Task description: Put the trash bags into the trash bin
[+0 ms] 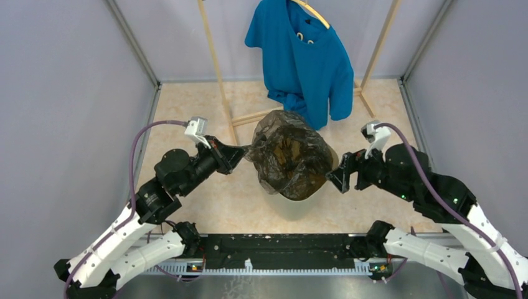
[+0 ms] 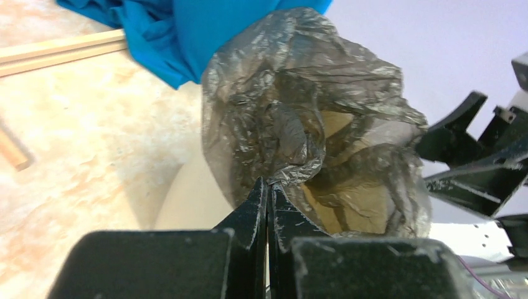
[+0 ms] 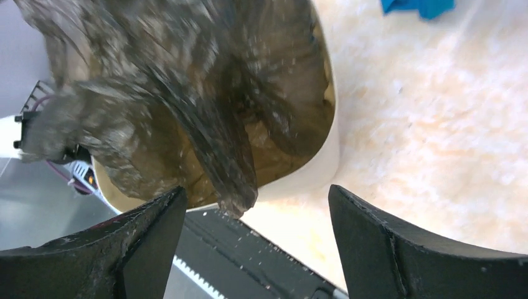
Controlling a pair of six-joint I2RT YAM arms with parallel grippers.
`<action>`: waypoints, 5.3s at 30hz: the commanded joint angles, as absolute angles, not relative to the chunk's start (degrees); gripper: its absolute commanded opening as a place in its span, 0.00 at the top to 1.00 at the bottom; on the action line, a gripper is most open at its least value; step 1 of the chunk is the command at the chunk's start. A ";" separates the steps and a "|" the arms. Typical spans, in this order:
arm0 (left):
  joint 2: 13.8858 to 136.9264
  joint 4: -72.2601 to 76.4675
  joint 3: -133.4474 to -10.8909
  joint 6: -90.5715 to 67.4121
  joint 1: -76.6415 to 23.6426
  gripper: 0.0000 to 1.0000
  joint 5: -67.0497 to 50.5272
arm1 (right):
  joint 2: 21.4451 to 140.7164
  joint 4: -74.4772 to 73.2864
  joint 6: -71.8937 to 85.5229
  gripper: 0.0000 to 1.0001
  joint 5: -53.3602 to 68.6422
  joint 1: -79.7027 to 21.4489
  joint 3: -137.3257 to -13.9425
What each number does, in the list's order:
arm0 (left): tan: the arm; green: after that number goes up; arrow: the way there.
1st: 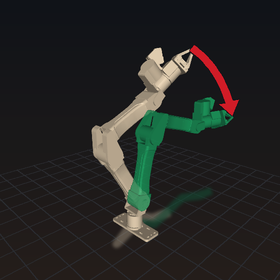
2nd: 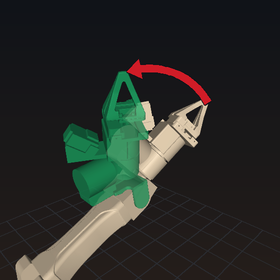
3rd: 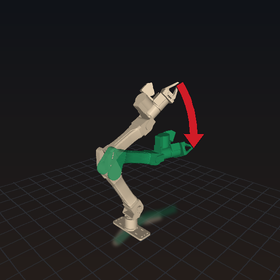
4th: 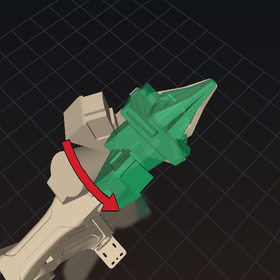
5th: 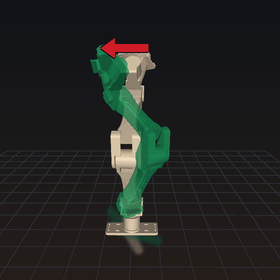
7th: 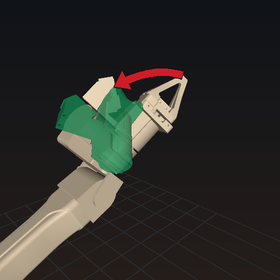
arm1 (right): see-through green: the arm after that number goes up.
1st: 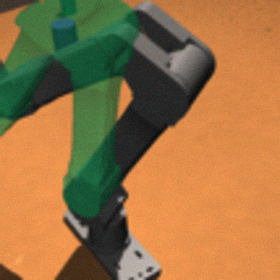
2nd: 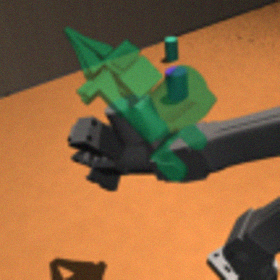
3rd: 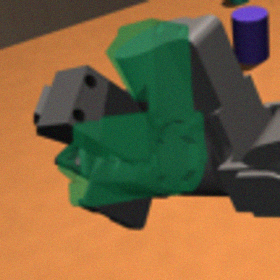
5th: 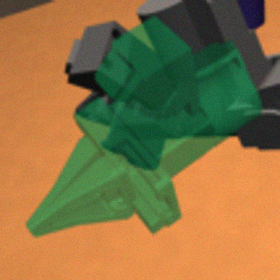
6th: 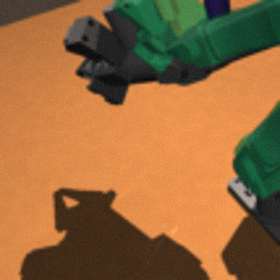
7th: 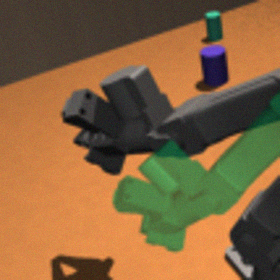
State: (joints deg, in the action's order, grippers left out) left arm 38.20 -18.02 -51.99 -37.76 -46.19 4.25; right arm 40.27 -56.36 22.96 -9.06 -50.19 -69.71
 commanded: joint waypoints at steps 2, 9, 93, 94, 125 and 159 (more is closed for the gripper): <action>36.70 -22.39 -52.05 -39.10 -46.18 1.00 11.38 | 37.98 -49.07 30.96 0.21 -2.24 -50.27 -58.78; 36.41 -25.32 -50.53 -43.63 -46.14 1.00 16.20 | 37.11 -27.94 35.86 0.33 -2.24 -50.27 -46.03; 63.30 -32.88 -80.70 -21.05 -46.15 0.10 16.49 | 48.27 -9.76 24.60 1.00 -6.69 -63.11 -52.41; 63.90 -33.03 -80.31 -21.47 -46.15 0.18 15.33 | 48.14 -9.88 24.69 1.00 -6.58 -63.11 -52.61; 63.41 -25.95 -67.98 -27.40 -46.32 0.26 -1.23 | 56.84 -17.31 23.65 1.00 -12.16 -63.11 -59.49; 52.37 -30.11 -69.01 -31.11 -46.34 0.91 -4.60 | 53.87 -22.39 27.71 0.48 -9.09 -63.17 -63.26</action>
